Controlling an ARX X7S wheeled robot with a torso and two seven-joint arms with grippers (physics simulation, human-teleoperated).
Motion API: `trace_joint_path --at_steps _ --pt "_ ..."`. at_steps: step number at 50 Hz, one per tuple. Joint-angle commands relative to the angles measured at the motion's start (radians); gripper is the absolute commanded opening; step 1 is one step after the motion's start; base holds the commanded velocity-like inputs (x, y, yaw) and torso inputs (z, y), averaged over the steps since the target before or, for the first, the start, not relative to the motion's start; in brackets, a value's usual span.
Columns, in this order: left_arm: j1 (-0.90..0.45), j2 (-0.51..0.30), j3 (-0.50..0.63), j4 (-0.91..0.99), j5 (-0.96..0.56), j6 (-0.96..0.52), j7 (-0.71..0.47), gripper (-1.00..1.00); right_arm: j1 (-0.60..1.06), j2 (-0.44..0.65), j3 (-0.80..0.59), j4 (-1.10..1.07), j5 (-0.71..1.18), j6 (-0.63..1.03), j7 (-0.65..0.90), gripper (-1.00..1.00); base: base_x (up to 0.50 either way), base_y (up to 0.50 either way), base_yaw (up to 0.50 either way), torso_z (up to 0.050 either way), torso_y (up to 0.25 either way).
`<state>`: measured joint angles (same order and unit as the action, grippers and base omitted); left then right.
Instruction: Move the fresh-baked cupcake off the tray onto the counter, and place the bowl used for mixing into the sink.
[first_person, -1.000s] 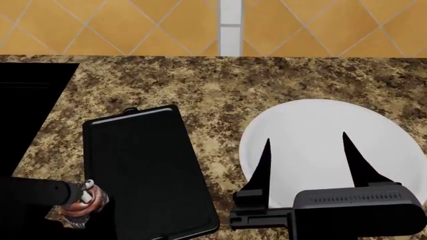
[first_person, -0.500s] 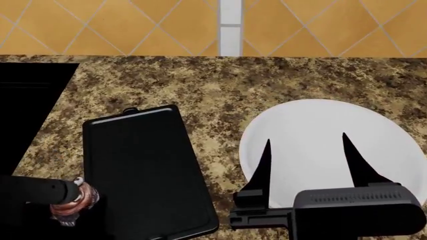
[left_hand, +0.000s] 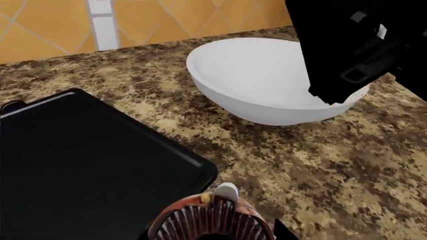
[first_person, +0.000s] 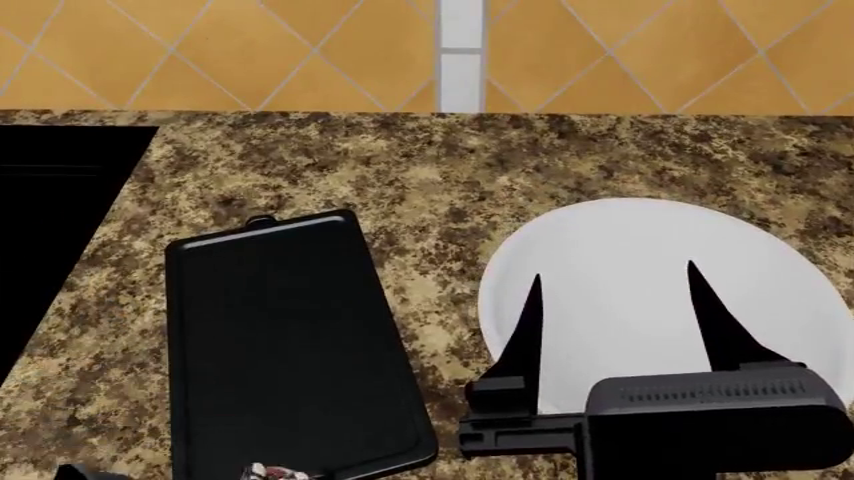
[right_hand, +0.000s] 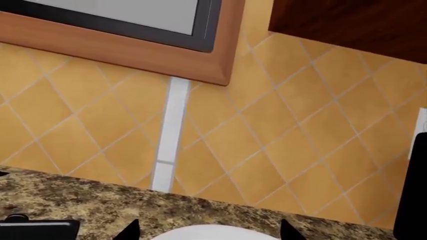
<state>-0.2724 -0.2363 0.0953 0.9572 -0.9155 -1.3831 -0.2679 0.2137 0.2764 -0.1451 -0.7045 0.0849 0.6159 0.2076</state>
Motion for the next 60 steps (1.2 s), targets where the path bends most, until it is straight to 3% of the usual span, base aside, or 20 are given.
trace_joint_path --at_steps 1,15,29,30,40,47,51,60 --pt "0.052 -0.046 0.181 -0.056 0.038 0.127 0.049 -1.0 0.008 0.002 -0.008 -0.007 0.003 0.011 0.006 1.0 0.0 0.0 0.0 0.0 0.0" --pt "0.054 -0.061 0.319 -0.269 0.195 0.256 0.107 -1.0 0.008 0.006 -0.013 0.008 0.006 -0.002 0.008 1.0 0.0 0.0 0.0 0.0 0.001" --pt "0.068 -0.079 0.347 -0.357 0.247 0.317 0.115 -1.0 0.002 0.011 -0.013 0.011 0.01 -0.01 0.016 1.0 0.0 0.0 0.0 0.0 0.0" --pt "0.063 -0.077 0.345 -0.347 0.24 0.291 0.1 1.0 0.003 0.011 -0.013 0.011 0.01 -0.008 0.016 1.0 0.0 0.0 0.0 0.0 0.0" --pt "0.037 -0.107 0.337 -0.166 0.232 0.267 0.044 1.0 0.005 0.015 -0.02 0.001 0.011 -0.002 0.02 1.0 0.0 0.0 0.0 0.0 0.0" --pt "-0.018 -0.094 0.214 0.063 0.085 0.143 -0.04 1.0 0.001 0.018 -0.02 -0.001 0.016 -0.011 0.019 1.0 0.0 0.0 0.0 0.0 0.0" --pt "-0.042 -0.091 0.176 0.086 0.0 0.119 -0.076 1.0 -0.012 0.022 -0.016 -0.014 0.018 -0.012 0.022 1.0 0.0 0.0 0.0 0.0 0.0" --pt "-0.223 -0.319 0.388 0.089 -0.29 0.427 -0.395 1.0 -0.016 0.026 -0.017 -0.027 0.023 -0.011 0.024 1.0 0.0 0.0 0.0 0.0 0.0"
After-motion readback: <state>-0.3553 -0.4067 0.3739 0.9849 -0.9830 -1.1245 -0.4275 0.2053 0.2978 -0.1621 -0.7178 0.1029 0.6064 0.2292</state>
